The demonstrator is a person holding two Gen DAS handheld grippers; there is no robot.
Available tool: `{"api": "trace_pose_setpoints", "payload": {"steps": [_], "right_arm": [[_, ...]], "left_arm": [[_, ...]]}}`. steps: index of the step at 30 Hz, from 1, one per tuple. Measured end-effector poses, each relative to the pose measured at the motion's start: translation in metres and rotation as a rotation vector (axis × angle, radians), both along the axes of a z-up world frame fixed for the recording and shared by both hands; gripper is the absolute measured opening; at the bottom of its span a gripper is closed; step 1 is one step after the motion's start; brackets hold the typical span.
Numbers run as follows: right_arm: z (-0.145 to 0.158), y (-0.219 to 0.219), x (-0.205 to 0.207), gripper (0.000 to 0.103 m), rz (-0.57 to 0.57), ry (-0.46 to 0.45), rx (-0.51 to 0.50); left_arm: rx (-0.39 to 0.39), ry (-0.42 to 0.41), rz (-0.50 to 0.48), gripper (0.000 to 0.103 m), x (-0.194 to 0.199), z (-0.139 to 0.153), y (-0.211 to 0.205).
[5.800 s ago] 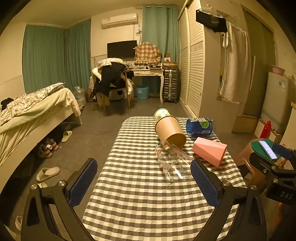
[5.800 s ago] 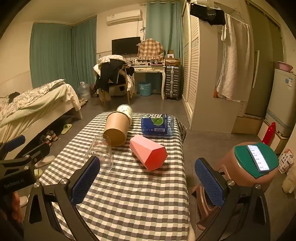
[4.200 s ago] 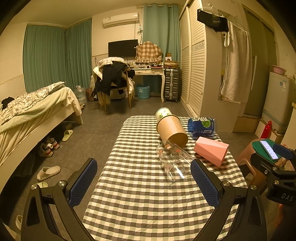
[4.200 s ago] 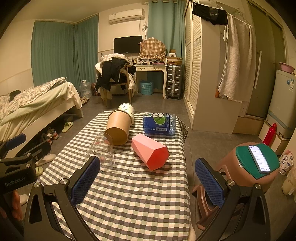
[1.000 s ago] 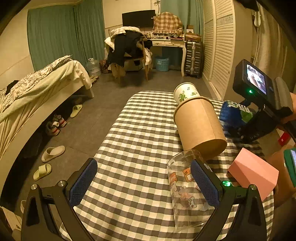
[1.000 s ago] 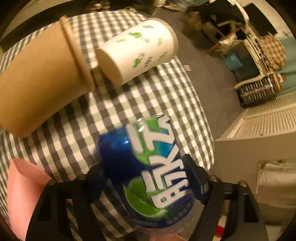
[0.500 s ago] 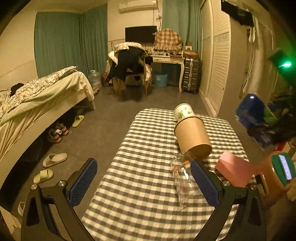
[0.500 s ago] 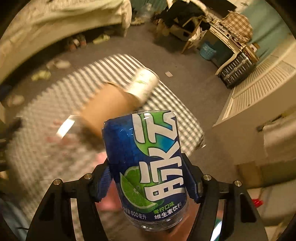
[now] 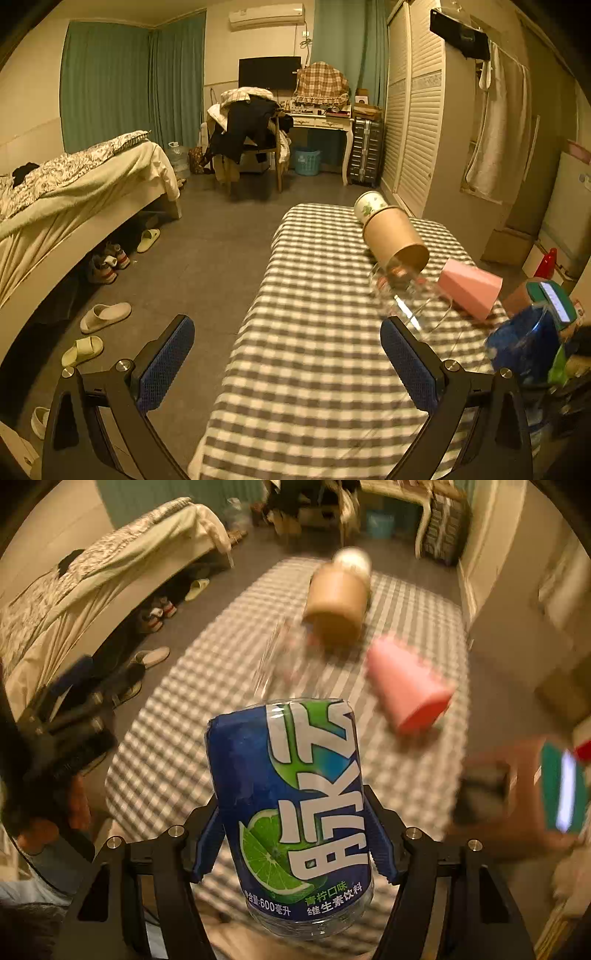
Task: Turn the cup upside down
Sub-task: 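Lift the blue bottle with the right tool toward the left tool, then close the left tool on the bottle while the right tool releases it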
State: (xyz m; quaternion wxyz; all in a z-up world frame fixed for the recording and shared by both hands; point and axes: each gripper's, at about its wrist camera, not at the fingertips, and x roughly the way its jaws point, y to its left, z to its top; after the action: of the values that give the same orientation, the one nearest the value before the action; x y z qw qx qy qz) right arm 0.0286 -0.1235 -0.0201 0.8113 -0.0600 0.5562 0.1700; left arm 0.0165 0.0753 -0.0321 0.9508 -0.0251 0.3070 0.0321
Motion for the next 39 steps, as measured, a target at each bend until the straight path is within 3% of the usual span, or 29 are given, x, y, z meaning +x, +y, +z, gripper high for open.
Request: {"api": "trace_pose_setpoints", "payload": {"steps": [3, 7, 9, 13, 19, 21, 25, 27, 30, 34, 39], "right_arm": [[-0.025, 0.017, -0.014, 0.066, -0.053, 0.007, 0.017], [-0.045, 0.020, -0.005, 0.066, -0.116, 0.026, 0.088], [-0.052, 0.024, 0.002, 0.066, -0.147, 0.019, 0.073], [-0.060, 0.016, 0.019, 0.066, -0.211, 0.026, 0.083], [-0.056, 0.012, 0.021, 0.068, -0.217, -0.021, 0.102], [-0.044, 0.009, 0.013, 0.081, -0.205, -0.072, 0.108], [-0.007, -0.002, -0.007, 0.085, -0.183, -0.243, 0.110], [0.013, -0.013, -0.021, 0.093, -0.187, -0.347, 0.091], [0.033, -0.031, -0.037, 0.093, -0.201, -0.455, 0.073], [0.040, -0.054, -0.050, 0.093, -0.234, -0.513, 0.062], [0.034, -0.080, -0.057, 0.093, -0.267, -0.520, 0.027]], "left_arm": [[0.000, 0.016, 0.004, 0.103, -0.005, -0.013, 0.012], [-0.011, 0.042, 0.003, 0.103, -0.008, -0.027, 0.021], [-0.008, 0.046, 0.004, 0.103, -0.010, -0.031, 0.025], [-0.011, 0.049, 0.004, 0.103, -0.017, -0.036, 0.027], [0.007, 0.060, 0.012, 0.103, -0.020, -0.038, 0.022], [0.015, 0.061, 0.012, 0.103, -0.021, -0.036, 0.018], [0.009, 0.052, 0.009, 0.103, -0.026, -0.026, 0.005], [0.004, 0.034, 0.006, 0.103, -0.033, -0.017, -0.004], [-0.007, 0.010, -0.003, 0.103, -0.041, -0.006, -0.021], [-0.015, -0.007, -0.016, 0.103, -0.049, 0.002, -0.047], [0.038, 0.003, -0.045, 0.103, -0.056, 0.002, -0.089]]}}
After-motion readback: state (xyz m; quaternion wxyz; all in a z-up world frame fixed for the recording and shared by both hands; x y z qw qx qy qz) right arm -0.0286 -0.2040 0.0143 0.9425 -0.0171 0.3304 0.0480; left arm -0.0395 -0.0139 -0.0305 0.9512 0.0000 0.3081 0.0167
